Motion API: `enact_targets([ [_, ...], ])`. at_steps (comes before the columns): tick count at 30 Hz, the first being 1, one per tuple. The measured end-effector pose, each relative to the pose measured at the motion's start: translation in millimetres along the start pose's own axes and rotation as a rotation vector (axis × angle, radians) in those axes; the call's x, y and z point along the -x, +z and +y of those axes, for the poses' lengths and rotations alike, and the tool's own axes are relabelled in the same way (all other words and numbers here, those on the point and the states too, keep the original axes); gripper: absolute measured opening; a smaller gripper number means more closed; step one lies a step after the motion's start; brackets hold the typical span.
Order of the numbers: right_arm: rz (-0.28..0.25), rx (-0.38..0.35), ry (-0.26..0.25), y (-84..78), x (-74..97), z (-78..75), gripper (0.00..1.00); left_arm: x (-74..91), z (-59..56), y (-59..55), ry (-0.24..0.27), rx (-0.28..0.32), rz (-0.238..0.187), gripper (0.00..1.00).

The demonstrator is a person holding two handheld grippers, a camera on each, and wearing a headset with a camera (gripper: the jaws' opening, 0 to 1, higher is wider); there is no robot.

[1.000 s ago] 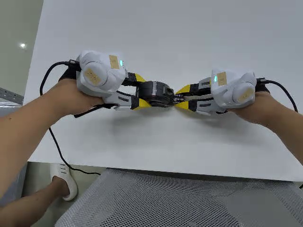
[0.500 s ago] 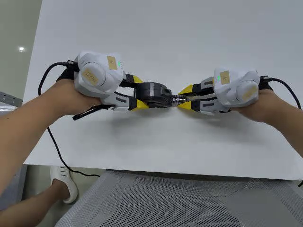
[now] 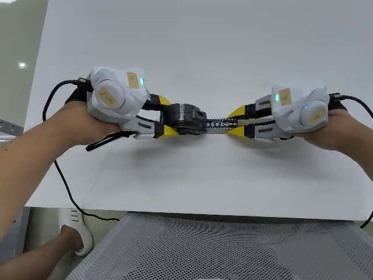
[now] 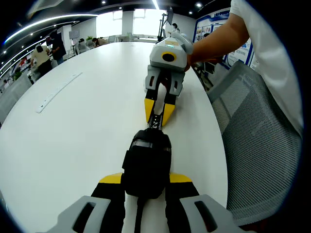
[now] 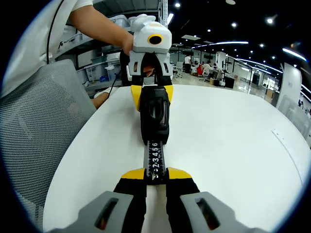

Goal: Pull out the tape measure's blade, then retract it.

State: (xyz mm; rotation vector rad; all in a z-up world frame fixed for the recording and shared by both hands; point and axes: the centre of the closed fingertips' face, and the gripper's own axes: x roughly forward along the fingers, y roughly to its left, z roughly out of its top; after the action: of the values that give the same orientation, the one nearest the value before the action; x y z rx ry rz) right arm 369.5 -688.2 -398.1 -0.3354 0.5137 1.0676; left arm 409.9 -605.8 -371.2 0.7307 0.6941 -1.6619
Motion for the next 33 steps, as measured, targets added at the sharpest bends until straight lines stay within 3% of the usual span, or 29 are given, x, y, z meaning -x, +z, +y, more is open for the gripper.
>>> enact_targets([
  [33,0.090,-0.012,-0.007,-35.1,67.3,-1.1,0.12,-1.5,-1.1,1.5,0.005,0.000,0.014,0.29],
])
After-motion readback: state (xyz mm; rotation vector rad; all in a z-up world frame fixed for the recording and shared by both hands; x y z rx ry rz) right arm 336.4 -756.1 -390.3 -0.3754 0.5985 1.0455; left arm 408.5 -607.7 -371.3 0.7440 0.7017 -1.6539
